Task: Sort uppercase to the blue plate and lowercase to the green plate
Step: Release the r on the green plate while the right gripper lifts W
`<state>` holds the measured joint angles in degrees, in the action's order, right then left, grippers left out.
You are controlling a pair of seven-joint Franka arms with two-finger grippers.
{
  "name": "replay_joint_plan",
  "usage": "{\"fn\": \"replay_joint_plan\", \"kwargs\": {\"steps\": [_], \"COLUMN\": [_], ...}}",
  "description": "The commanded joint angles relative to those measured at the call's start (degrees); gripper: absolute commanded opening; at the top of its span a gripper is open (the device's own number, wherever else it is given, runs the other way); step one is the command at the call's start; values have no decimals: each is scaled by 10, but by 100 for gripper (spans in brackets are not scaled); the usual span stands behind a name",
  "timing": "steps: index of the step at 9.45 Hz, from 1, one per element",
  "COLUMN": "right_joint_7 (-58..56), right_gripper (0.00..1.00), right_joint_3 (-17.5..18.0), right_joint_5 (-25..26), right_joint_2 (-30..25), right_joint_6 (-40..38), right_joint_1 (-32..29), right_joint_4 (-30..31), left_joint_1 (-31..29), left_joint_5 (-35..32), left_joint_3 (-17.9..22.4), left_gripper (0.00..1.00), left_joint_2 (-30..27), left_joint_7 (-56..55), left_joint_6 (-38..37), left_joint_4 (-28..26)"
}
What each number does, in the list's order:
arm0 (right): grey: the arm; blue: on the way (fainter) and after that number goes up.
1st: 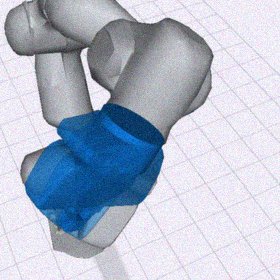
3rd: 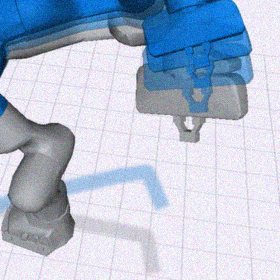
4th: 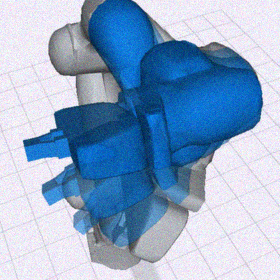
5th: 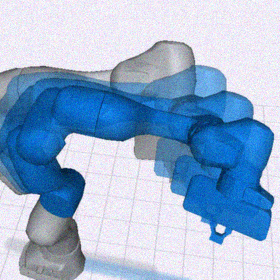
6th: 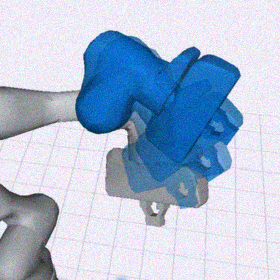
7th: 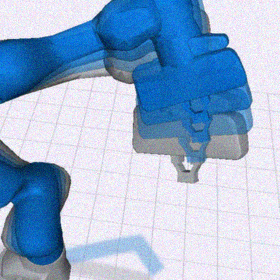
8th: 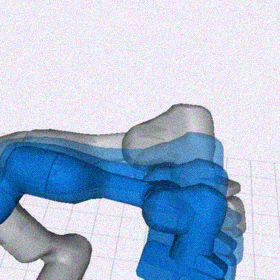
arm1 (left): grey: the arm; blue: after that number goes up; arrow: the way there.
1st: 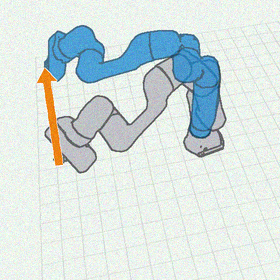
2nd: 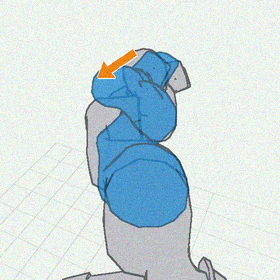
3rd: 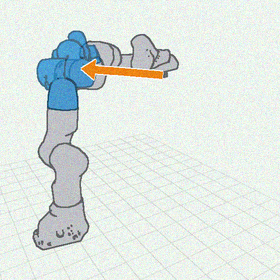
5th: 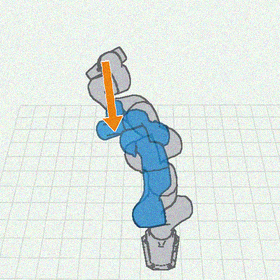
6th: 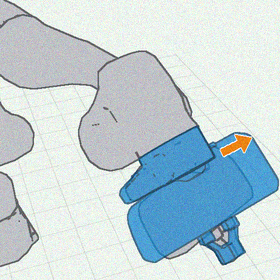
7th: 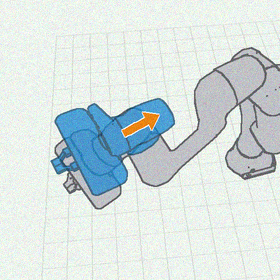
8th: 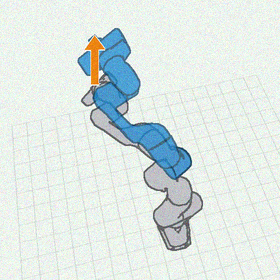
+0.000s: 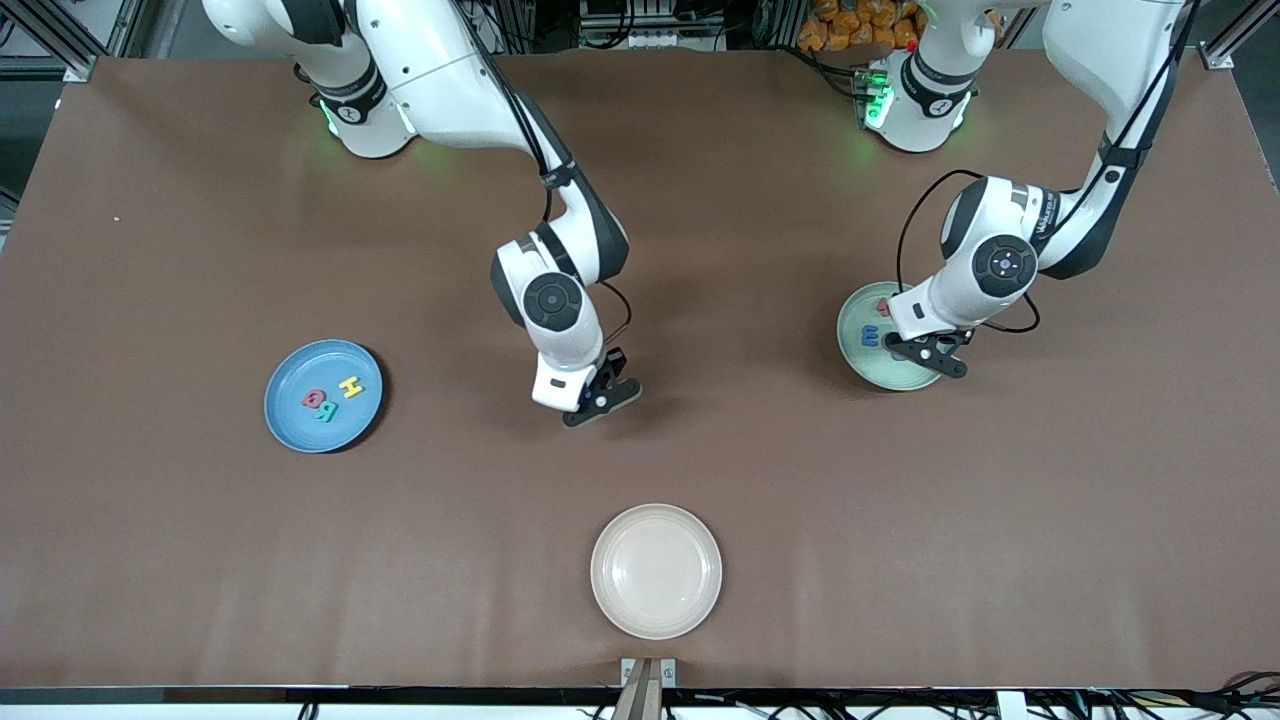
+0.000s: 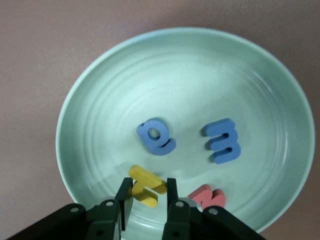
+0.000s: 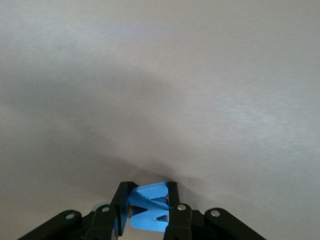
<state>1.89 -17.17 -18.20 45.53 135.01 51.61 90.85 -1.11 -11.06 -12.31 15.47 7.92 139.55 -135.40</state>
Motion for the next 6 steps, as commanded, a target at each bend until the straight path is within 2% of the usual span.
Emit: {"fn": "replay_joint_plan", "kwargs": {"steps": [1, 3, 4, 5, 6], "right_joint_7": [41, 43, 43, 35, 1], "right_gripper": [0, 0, 0, 0, 0], "right_joint_3": [-49, -107, -130, -146, -158], "right_joint_5": [7, 6, 6, 6, 6], "right_joint_2": [-22, -44, -59, -87, -117], "right_joint_6": [-57, -130, -157, -157, -155], "right_joint_1": [9, 9, 9, 9, -3], "right_joint_4": [-1, -1, 5, 36, 69], "left_joint_1": [-19, -20, -18, -16, -16], "left_joint_5": [-3, -5, -5, -5, -4], "left_joint_3": [-3, -3, -3, -3, -4], "left_gripper": [8, 40, 89, 100, 100], "left_joint_2": [-21, -30, -30, -35, -47], "left_joint_7": [7, 7, 6, 7, 4], "left_joint_6": [12, 12, 12, 11, 6], "left_joint_4": [-28, -36, -33, -29, -20]}}
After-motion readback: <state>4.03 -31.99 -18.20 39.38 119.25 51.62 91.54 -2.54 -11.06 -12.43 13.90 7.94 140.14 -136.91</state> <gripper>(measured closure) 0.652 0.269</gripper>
